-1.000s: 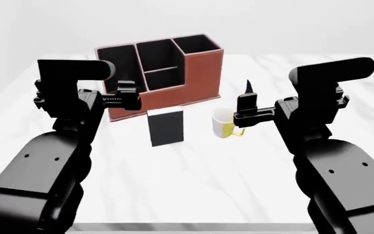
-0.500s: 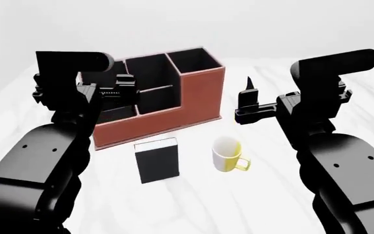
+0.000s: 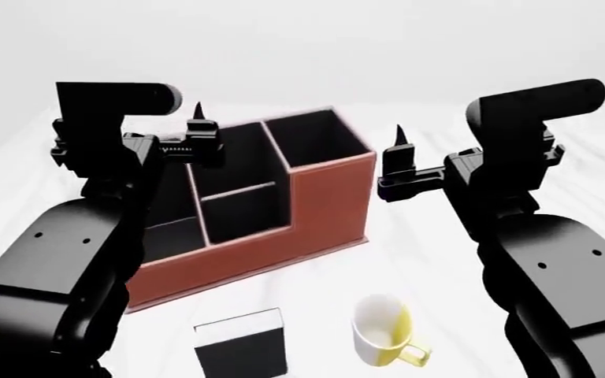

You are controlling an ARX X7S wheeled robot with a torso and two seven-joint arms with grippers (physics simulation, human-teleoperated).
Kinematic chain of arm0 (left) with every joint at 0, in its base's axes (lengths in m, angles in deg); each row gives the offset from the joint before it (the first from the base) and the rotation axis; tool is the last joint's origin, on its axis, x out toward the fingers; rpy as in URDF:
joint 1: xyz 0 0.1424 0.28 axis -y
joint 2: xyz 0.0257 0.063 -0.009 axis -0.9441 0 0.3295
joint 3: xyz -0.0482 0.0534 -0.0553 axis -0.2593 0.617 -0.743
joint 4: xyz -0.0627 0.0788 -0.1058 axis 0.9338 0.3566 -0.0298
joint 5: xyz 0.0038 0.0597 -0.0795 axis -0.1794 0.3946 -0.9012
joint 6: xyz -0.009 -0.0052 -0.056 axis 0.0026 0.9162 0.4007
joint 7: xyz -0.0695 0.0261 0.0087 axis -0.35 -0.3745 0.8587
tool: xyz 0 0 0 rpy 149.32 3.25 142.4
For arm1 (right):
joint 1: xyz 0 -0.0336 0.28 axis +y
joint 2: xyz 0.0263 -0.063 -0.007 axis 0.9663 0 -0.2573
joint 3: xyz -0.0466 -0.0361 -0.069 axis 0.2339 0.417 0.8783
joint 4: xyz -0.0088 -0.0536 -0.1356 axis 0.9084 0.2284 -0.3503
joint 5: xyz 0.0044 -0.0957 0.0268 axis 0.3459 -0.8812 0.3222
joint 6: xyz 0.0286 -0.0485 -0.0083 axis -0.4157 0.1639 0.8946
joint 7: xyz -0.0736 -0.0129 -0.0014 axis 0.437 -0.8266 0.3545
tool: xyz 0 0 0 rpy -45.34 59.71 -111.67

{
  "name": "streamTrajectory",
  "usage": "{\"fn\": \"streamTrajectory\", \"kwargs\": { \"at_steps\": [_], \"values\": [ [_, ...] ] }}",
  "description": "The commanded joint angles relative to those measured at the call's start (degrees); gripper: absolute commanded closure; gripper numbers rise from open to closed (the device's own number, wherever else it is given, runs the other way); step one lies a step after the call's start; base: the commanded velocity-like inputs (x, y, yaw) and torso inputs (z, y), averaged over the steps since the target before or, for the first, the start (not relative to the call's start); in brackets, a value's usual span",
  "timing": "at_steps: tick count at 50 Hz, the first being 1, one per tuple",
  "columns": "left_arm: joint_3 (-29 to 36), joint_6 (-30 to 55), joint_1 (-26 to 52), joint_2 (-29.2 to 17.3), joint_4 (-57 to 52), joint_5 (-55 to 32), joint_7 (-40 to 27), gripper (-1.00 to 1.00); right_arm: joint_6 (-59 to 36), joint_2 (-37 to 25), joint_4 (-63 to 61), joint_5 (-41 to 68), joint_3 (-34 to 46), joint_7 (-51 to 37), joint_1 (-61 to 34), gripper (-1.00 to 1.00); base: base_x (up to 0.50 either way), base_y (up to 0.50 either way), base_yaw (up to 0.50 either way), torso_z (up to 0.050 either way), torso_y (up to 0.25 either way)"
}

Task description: Pick up the book and place it in the right compartment of the caddy.

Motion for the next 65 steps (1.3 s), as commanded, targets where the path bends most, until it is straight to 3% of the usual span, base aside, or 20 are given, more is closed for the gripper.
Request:
{"fn": "streamTrajectory", "kwargs": {
  "at_steps": [1, 22, 33, 38, 39, 45, 56, 65],
  "values": [
    [0.07, 0.06, 0.09, -0.23, 0.00, -0.49, -0.40, -1.00, 0.04, -0.02, 0.11, 0.50, 0.02, -0.04, -0.08, -1.00, 0.50, 0.00, 0.00, 0.000, 0.010],
    [0.28, -0.31, -0.24, -0.71, 0.01, -1.25, -1.05, -1.00, 1.40, -0.56, 1.01, 0.61, 1.23, -0.40, 0.57, -1.00, 0.49, 0.00, 0.00, 0.000, 0.001],
    [0.30, -0.42, 0.03, -0.93, 0.58, -1.79, -1.17, -1.00, -3.45, -2.43, 0.89, 2.33, 4.05, 1.13, -1.18, -1.00, 0.00, 0.00, 0.00, 0.000, 0.001],
    [0.15, -0.30, 0.23, -1.14, 0.61, -2.10, -1.20, -1.00, -8.51, -4.88, -1.33, 15.77, 0.99, 16.92, -1.77, -1.00, 0.00, 0.00, 0.00, 0.000, 0.000],
    [0.14, -0.22, 0.23, -1.21, 0.63, -2.13, -1.23, -1.00, -11.81, -8.16, -2.92, 20.41, 3.42, 22.36, -2.30, -1.00, 0.00, 0.00, 0.00, 0.000, 0.000],
    [0.22, -0.44, 0.19, -1.30, 0.76, -2.31, -1.39, -1.00, -10.54, -14.60, -4.45, 25.84, 7.90, 31.27, -2.27, -1.00, 0.00, 0.00, 0.00, 0.000, 0.000],
    [0.75, -0.62, 0.20, -1.53, 0.92, -2.54, -1.67, -1.00, -13.85, -18.02, -11.31, 37.34, 9.28, 35.41, -1.72, -1.00, 0.00, 0.00, 0.00, 0.000, 0.000],
    [0.82, -0.56, 0.20, -1.73, 0.87, -2.89, -1.88, -1.00, -13.85, -20.06, -10.73, 45.52, 12.81, 30.29, -2.93, -1.00, 0.00, 0.00, 0.00, 0.000, 0.000]
  ]
}}
